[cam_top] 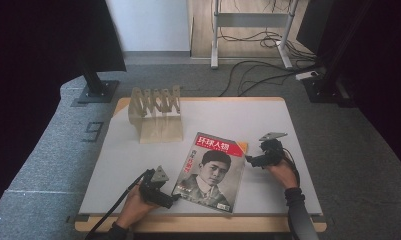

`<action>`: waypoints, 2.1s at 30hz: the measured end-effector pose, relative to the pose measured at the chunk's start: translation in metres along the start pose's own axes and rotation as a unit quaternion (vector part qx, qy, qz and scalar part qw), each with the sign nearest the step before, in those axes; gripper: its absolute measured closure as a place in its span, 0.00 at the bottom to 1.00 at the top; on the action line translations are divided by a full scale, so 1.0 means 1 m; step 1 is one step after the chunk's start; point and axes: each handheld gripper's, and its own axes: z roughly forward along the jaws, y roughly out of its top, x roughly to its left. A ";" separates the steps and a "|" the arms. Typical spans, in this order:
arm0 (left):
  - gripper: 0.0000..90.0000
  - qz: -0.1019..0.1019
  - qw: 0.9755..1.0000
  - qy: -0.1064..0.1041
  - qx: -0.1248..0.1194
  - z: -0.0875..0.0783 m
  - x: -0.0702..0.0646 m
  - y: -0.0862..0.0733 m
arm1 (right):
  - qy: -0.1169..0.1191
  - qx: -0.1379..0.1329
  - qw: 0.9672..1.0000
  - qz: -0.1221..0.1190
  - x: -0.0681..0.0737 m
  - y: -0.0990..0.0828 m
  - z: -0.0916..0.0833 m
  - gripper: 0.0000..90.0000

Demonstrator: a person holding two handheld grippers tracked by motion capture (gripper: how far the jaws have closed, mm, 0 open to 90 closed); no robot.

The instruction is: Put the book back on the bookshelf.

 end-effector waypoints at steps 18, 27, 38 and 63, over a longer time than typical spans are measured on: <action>0.00 0.001 1.000 0.000 -0.001 0.000 0.000 0.000 | 0.045 0.018 0.999 -0.016 0.003 0.038 0.028 0.21; 0.00 0.001 1.000 0.000 -0.001 0.000 0.000 0.000 | 0.054 0.030 0.997 0.037 -0.013 0.041 0.040 0.41; 0.00 0.001 1.000 0.000 -0.001 0.000 0.000 0.000 | 0.070 0.044 0.992 0.096 -0.025 0.037 0.038 0.59; 0.00 0.002 1.000 0.001 -0.001 0.000 0.000 0.000 | 0.069 0.042 0.993 0.086 -0.018 0.049 0.028 0.94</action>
